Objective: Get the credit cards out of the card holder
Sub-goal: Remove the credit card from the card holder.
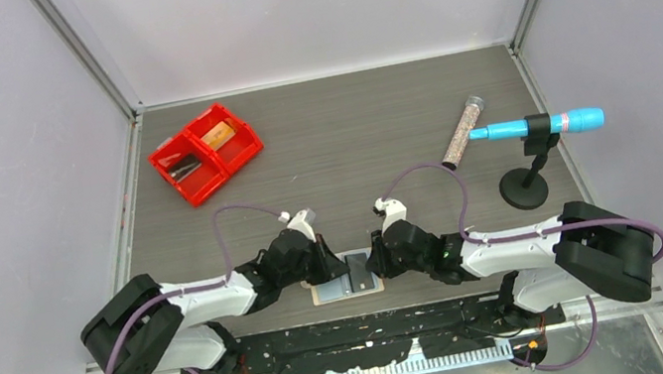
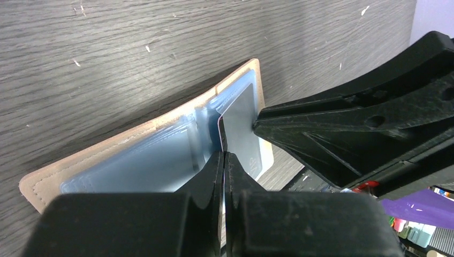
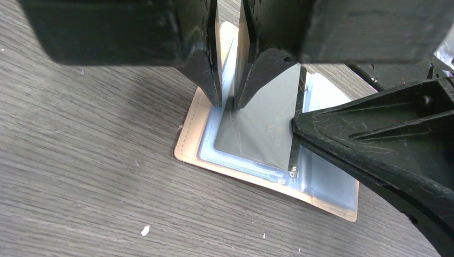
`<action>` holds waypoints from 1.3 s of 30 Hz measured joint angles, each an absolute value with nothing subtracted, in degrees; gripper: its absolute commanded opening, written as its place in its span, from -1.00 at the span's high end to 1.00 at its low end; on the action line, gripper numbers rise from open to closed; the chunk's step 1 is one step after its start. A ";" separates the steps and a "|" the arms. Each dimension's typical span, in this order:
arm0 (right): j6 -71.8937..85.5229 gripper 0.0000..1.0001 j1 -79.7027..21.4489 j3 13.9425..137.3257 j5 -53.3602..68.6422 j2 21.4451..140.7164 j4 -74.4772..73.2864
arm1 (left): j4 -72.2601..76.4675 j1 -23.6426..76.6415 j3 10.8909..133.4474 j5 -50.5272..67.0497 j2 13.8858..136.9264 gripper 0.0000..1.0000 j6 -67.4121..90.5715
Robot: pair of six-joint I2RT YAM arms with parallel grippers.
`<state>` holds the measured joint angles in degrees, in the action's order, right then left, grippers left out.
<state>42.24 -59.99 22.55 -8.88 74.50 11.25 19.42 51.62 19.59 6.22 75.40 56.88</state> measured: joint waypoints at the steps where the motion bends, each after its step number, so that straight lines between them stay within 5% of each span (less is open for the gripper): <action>1: 42.24 0.58 -59.96 22.55 -8.91 74.48 11.25 | 19.29 51.62 19.57 6.22 75.02 1.00 56.88; 39: 42.22 0.58 -59.33 21.89 -9.30 73.10 9.67 | 16.67 51.37 18.96 7.86 70.02 0.94 55.20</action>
<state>42.22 -59.33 21.89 -9.30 73.10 9.67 16.67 51.37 18.96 7.86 70.02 55.20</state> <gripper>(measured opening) 0.213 0.009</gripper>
